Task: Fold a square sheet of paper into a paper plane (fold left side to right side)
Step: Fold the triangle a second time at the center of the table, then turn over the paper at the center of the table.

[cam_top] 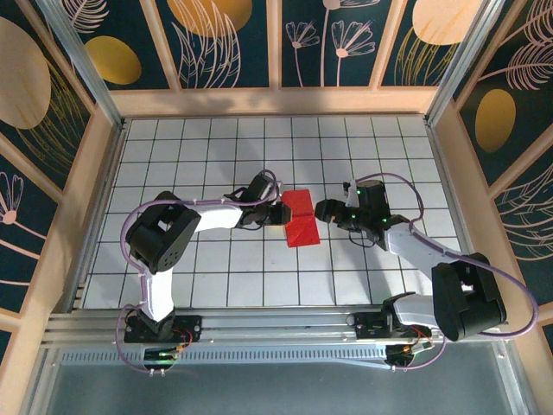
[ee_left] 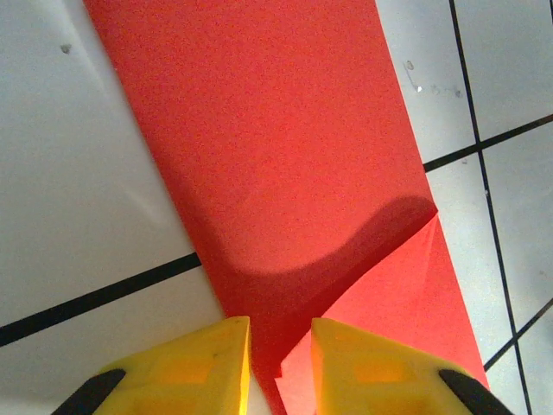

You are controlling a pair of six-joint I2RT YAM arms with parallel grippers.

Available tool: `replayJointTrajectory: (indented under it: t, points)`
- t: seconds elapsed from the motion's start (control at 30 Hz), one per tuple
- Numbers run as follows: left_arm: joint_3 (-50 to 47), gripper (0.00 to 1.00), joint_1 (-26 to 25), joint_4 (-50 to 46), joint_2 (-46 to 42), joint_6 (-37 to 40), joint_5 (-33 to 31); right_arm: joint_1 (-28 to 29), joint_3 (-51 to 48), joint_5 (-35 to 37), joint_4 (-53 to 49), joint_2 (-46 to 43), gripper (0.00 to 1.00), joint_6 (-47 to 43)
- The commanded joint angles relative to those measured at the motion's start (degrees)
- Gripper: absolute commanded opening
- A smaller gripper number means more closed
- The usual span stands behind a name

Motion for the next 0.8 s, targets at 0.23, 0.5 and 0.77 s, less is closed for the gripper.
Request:
replayJointTrajectory:
  t: [0.23,0.5,0.77]
  points:
    - [-0.59,0.14,0.36,0.53,0.04,1.01,2.15,-0.46,-0.57,-0.63,1.52,0.73,0.74,-0.56]
    - [-0.82,0.0,0.39,0.62,-1.23,1.77,2.6,-0.39,-0.77,-1.12,1.68,1.32,0.74,-0.65]
    - [-5.16,0.0,0.35,3.45,-10.14,0.13,-0.37,-0.29,-1.25,-6.14,5.31,1.81,0.67,1.56]
